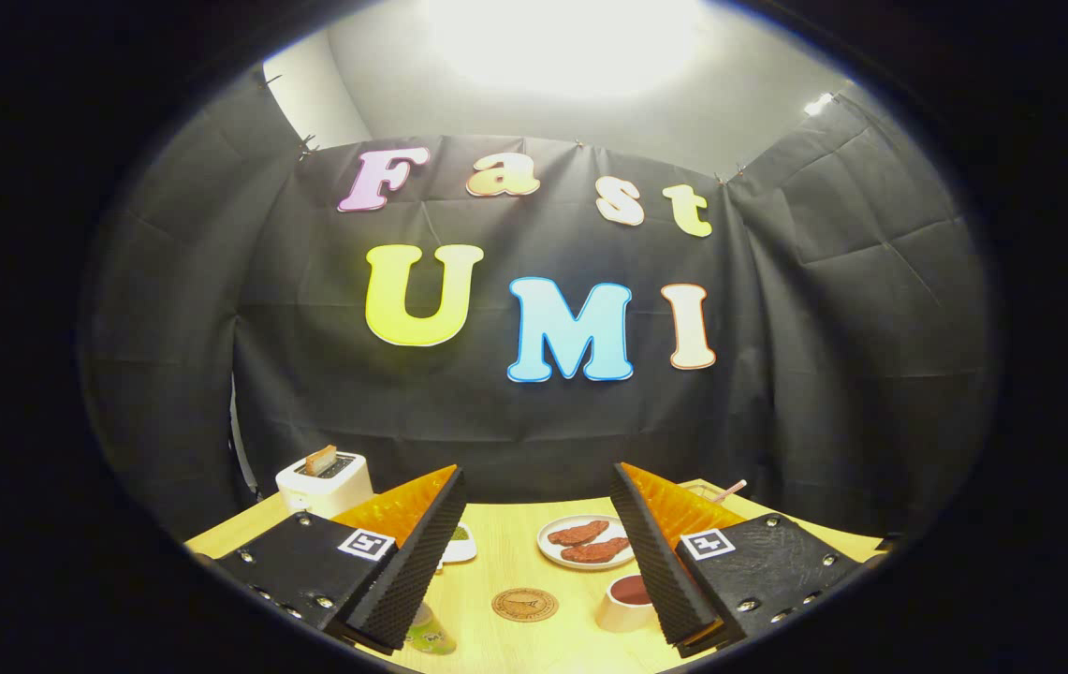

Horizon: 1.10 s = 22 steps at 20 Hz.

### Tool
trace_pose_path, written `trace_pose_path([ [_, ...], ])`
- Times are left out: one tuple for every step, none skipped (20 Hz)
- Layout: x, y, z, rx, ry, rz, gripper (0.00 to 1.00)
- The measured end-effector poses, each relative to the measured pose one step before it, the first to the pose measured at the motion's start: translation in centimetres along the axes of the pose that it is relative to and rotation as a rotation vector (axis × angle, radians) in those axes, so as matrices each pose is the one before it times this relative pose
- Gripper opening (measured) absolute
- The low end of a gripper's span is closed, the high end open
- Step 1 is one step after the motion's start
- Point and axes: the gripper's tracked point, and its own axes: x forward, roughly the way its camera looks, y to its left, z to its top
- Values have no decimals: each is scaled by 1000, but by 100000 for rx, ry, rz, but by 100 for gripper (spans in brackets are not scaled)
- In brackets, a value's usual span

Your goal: Take the bottle from table, then pour the juice into the cup, finally place the bottle on the coaster

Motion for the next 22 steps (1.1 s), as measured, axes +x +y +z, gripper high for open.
trace_pose_path([
  [-292, 555, -587, -703, -166, 610, 96],
  [-203, 669, -635, -718, -292, 842, 96],
  [-94, 838, -657, -919, 188, 1134, 96],
  [-58, 753, -831, -869, 483, 625, 96],
  [-51, 703, -795, -685, 853, 718, 96],
  [-55, 854, -899, -606, 877, 791, 96],
  [-36, 729, -749, -228, 576, 573, 96],
  [-118, 767, -583, -2, -2, 786, 96],
  [-12, 814, -623, 324, -75, 1008, 96],
  [12, 863, -605, 408, 13, 1449, 96],
  [81, 683, -845, 835, 612, 1183, 96],
  [77, 592, -735, 1063, 611, 1115, 96],
  [159, 563, -734, 900, 478, 877, 96],
  [104, 345, -510, 374, -34, 281, 96],
  [112, 200, -733, -116, 300, -160, 96],
  [178, 184, -736, -684, 824, 186, 96],
  [121, 317, -838, -612, 684, 230, 96],
  [195, 166, -701, -890, 916, 35, 96],
  [152, 236, -689, -394, 1003, 60, 96],
  [178, 244, -479, 124, 271, 246, 96],
  [185, 280, -470, 29, 237, 323, 96],
  [217, 223, -417, -284, 323, 91, 96],
])
